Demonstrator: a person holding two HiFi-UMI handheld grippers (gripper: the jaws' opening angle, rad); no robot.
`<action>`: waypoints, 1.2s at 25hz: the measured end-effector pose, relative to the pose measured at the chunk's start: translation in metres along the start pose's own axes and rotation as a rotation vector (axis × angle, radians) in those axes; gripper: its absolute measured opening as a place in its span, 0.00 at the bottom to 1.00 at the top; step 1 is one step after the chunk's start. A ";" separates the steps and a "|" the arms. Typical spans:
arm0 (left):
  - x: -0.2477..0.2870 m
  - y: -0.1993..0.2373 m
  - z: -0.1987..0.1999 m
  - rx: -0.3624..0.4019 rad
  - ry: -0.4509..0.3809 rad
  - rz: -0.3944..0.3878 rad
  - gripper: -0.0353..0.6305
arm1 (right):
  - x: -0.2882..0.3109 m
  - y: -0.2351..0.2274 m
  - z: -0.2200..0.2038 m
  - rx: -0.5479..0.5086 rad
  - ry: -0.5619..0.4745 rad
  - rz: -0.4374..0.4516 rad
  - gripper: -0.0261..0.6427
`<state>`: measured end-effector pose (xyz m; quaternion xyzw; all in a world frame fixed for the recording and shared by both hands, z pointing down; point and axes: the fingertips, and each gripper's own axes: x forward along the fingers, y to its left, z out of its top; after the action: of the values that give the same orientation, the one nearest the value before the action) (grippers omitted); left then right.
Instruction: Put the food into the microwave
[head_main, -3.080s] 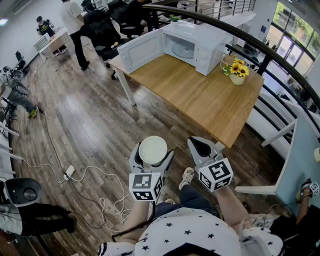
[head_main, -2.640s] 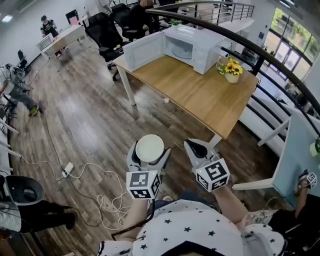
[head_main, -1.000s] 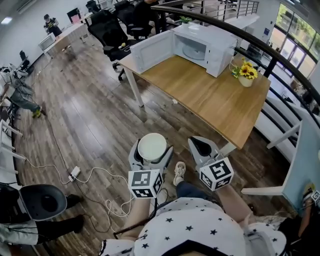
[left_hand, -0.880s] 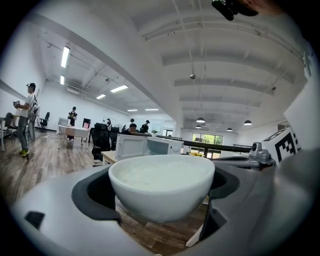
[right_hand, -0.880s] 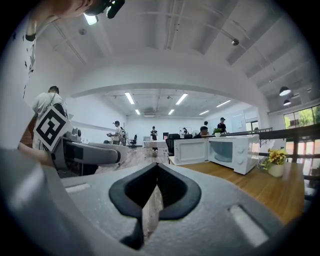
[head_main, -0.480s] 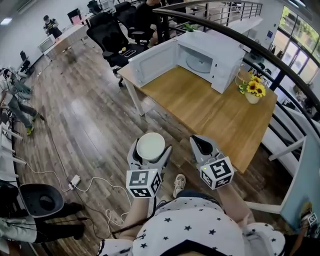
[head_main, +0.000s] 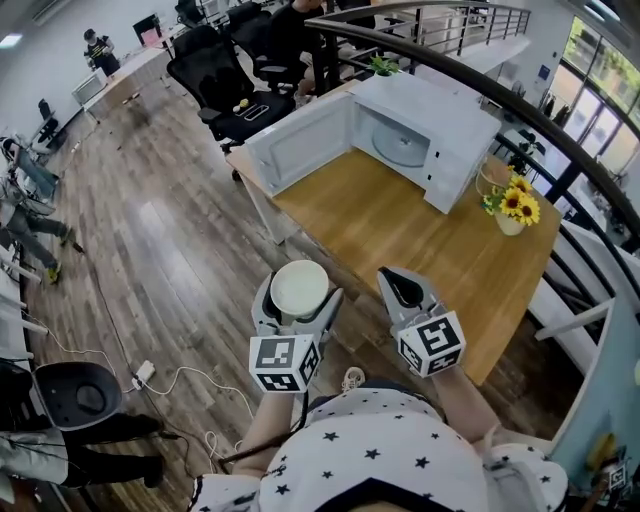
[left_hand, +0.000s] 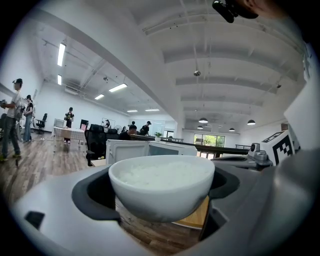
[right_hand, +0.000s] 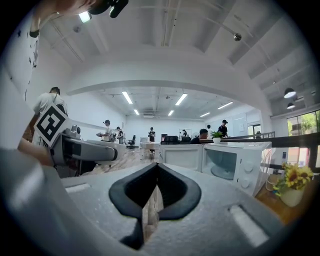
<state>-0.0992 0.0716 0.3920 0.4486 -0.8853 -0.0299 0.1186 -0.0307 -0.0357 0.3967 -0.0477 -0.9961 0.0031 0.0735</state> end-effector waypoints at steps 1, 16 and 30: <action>0.008 0.000 0.001 0.002 -0.002 -0.002 0.84 | 0.005 -0.006 0.000 -0.001 -0.002 -0.001 0.05; 0.080 -0.006 0.011 0.037 0.005 -0.057 0.84 | 0.028 -0.059 -0.003 0.006 -0.006 -0.047 0.05; 0.169 0.003 0.021 0.050 0.026 -0.185 0.84 | 0.071 -0.112 0.002 0.014 -0.004 -0.162 0.05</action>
<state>-0.2026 -0.0636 0.4033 0.5317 -0.8389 -0.0130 0.1158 -0.1114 -0.1407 0.4067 0.0338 -0.9968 0.0040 0.0720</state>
